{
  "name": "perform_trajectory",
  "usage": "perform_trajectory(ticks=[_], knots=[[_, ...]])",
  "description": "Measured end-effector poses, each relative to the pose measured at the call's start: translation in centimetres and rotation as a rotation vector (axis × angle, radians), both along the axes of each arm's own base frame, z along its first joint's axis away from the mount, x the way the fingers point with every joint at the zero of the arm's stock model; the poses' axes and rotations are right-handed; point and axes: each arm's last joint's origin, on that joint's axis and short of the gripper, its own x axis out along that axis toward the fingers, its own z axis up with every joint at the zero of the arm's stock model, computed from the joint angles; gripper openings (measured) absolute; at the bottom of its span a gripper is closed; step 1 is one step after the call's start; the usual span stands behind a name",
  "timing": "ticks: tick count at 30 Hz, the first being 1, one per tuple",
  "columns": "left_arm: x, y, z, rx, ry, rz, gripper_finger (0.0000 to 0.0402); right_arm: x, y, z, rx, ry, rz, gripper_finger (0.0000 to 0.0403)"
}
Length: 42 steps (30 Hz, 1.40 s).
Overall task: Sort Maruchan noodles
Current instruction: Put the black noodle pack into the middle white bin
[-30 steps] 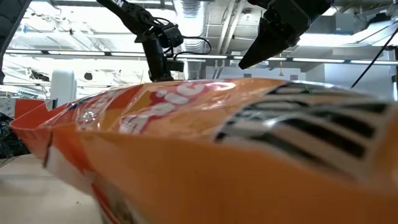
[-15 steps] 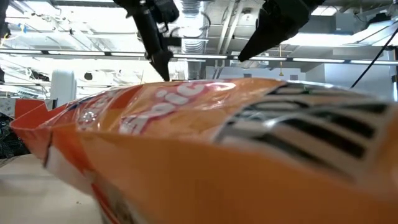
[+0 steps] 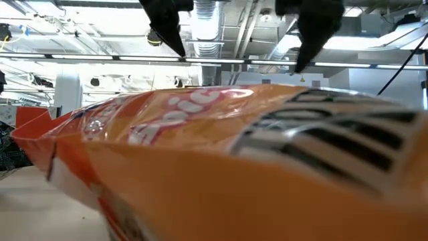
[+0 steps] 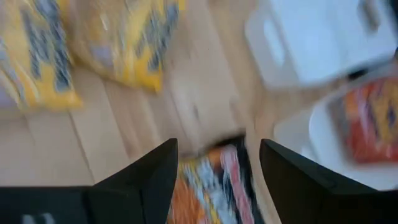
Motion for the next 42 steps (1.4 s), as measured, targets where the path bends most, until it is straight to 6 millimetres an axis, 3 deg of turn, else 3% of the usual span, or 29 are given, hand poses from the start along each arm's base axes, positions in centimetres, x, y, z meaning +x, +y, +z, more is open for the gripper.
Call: perform_trajectory(ticks=[10,16,24,38,42], knots=[[-0.3,-3.0,-1.1,-0.141,0.098,-0.049,0.0096,-1.1,-3.9,-2.5,0.245,0.179,-0.085,0.0251],[-0.8,-3.7,-3.0,-0.178,0.171,-0.034,0.0096,-1.7,-5.6,-5.4,0.382,0.214,-0.094,0.0246],[-1.0,-3.7,-4.7,-0.189,0.22,-0.029,0.0096,-2.3,-7.1,-8.1,0.437,0.178,-0.136,0.0245],[-0.8,-3.7,-4.6,-0.184,0.198,-0.031,0.0096,-3.5,-6.3,-11.4,0.446,0.168,-0.191,0.0243],[-0.8,-3.7,-4.6,-0.184,0.198,-0.031,0.0096,-3.4,-6.0,-11.5,0.424,0.157,-0.218,0.0215]])
